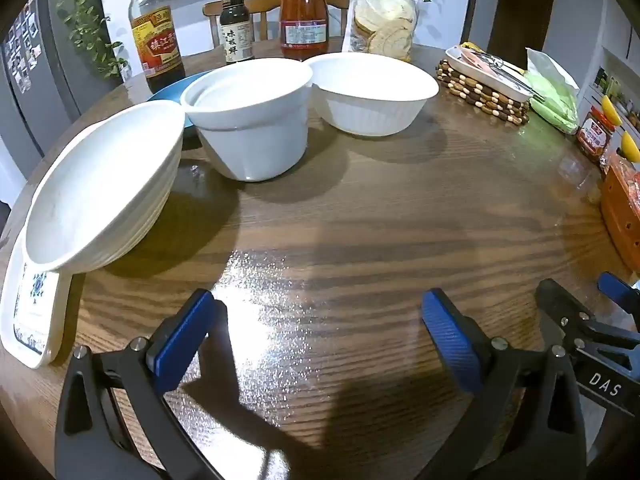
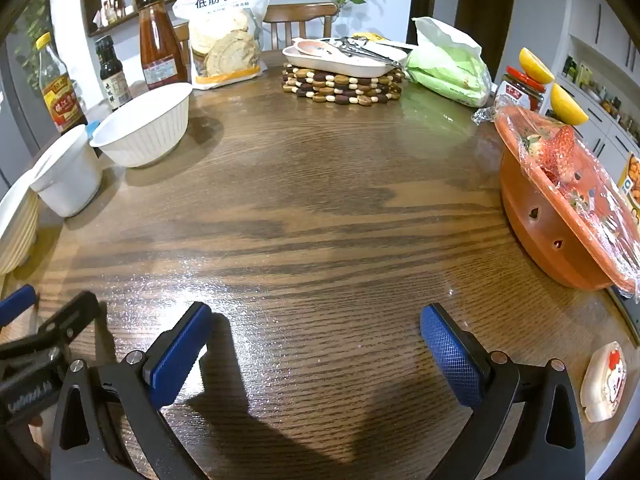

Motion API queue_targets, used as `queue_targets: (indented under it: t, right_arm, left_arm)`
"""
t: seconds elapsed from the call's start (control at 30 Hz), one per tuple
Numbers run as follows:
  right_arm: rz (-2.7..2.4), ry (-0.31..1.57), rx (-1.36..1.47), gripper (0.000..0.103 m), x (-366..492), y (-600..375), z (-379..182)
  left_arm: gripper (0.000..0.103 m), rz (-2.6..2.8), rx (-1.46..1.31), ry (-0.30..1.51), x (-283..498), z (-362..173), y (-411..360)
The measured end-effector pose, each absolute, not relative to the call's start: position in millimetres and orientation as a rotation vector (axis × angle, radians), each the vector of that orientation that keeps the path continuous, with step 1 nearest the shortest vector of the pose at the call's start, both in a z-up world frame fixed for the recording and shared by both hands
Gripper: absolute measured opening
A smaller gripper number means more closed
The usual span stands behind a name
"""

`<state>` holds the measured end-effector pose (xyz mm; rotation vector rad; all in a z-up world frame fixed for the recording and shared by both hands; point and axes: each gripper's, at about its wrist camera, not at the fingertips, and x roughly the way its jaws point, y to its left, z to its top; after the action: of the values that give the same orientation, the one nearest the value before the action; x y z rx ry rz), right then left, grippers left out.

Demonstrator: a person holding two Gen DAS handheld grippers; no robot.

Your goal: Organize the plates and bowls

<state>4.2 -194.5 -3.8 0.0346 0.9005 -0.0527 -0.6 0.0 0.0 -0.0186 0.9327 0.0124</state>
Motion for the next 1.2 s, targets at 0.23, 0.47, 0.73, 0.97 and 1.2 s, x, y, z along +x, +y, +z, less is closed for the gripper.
queue_targets:
  t: [0.23,0.47,0.73,0.97,1.2]
  right_arm:
    - [-0.067,0.913,0.058,0.103,7.4,-188.6,-3.6]
    - [0.131,0.843,0.005,0.103,-27.5,-130.1,51.3]
    - [0.334,0.749,-0.082,0.103,-57.5,-52.3,116.9]
    - [0.402,0.754,-0.067,0.103,-57.1,-14.1,131.6]
    - [0.399,0.767,-0.079,0.103,-58.8,-1.4,133.4]
  left_arm:
    - [0.103,0.001,0.043,0.944,-25.5,9.1,6.9]
    - [0.103,0.036,0.004,0.895,-65.6,66.9,48.9]
    - [0.103,0.179,-0.076,0.848,-94.4,113.0,137.7]
    - [0.103,0.238,-0.128,0.831,-104.3,134.3,176.2]
    - [0.103,0.264,-0.125,0.821,-104.7,140.3,194.2]
